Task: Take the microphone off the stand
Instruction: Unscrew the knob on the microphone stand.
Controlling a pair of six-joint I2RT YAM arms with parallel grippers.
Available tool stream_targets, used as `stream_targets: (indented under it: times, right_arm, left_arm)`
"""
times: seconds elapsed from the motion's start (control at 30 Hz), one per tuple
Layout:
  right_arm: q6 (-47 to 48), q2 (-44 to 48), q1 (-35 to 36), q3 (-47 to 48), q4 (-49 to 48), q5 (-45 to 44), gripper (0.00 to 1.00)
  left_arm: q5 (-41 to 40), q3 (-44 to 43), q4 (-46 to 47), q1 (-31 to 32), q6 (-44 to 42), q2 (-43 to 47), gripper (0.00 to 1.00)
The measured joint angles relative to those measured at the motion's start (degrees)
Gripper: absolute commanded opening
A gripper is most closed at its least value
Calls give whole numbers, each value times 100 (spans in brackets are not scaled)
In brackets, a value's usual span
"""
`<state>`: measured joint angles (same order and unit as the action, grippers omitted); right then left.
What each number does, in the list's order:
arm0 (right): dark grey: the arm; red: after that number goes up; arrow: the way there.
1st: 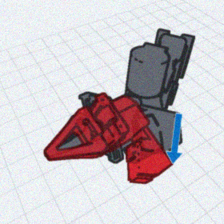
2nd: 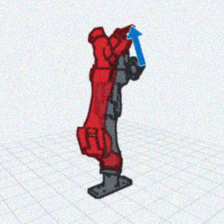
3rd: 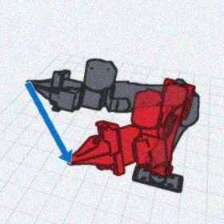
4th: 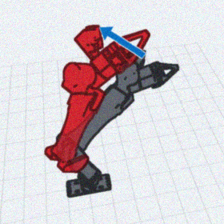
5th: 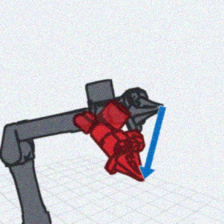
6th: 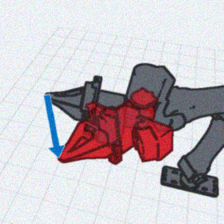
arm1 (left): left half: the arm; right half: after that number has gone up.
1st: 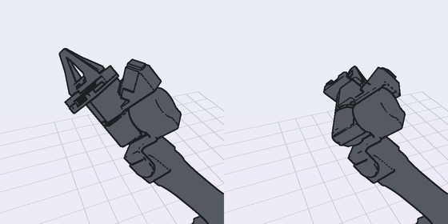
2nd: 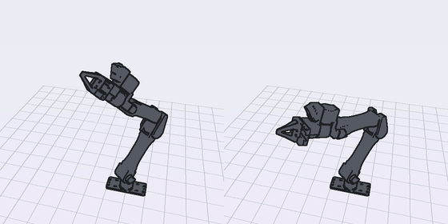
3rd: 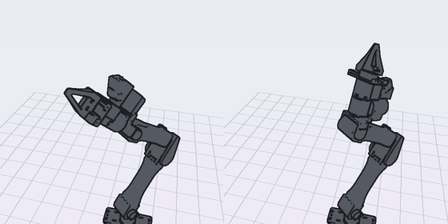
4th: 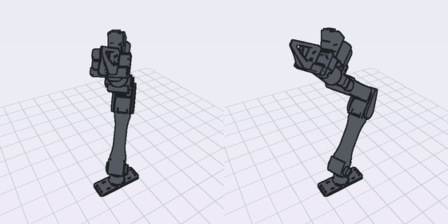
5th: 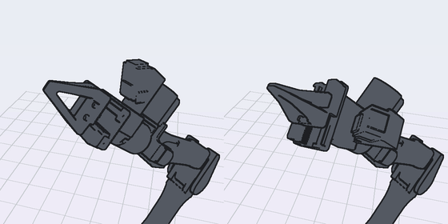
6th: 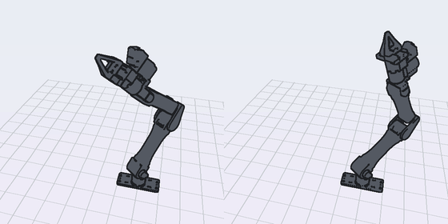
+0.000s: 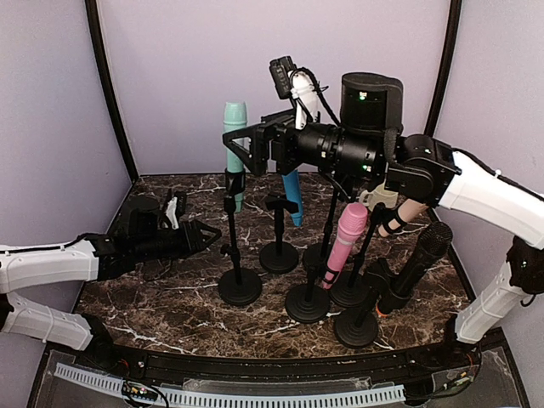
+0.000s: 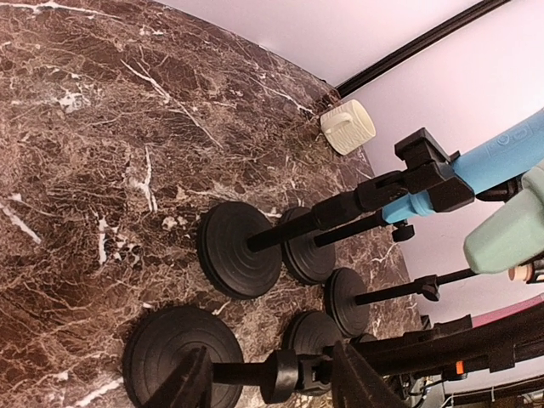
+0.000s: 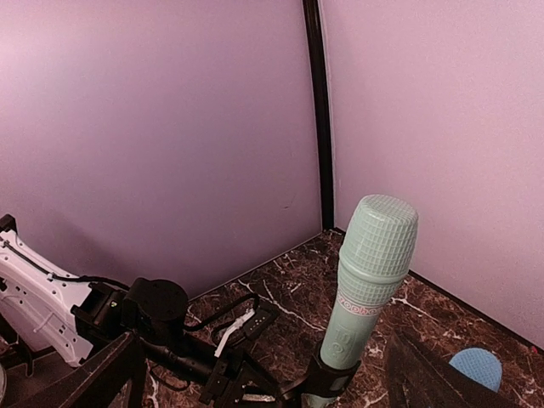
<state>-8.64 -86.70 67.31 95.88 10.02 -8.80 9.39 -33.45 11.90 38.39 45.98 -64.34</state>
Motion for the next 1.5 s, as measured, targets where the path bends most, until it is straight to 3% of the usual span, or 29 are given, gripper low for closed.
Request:
stream_targets:
  times: [0.27, 0.73, 1.13, 1.5]
  right_arm:
    - [17, -114, 39, 184, 57, -2, 99]
    - [68, -114, 109, 216, 59, -50, 98]
    - [120, -114, 142, 216, 59, -192, 99]
    - [184, -114, 166, 214, 55, -310, 98]
  left_arm:
    - [247, 31, 461, -31, 234, -505, 34]
    - [529, 240, 992, -33, 522, -748, 35]
    - [776, 286, 1401, -42, 782, -938, 27]
    - [903, 350, 1626, -42, 1016, -992, 8]
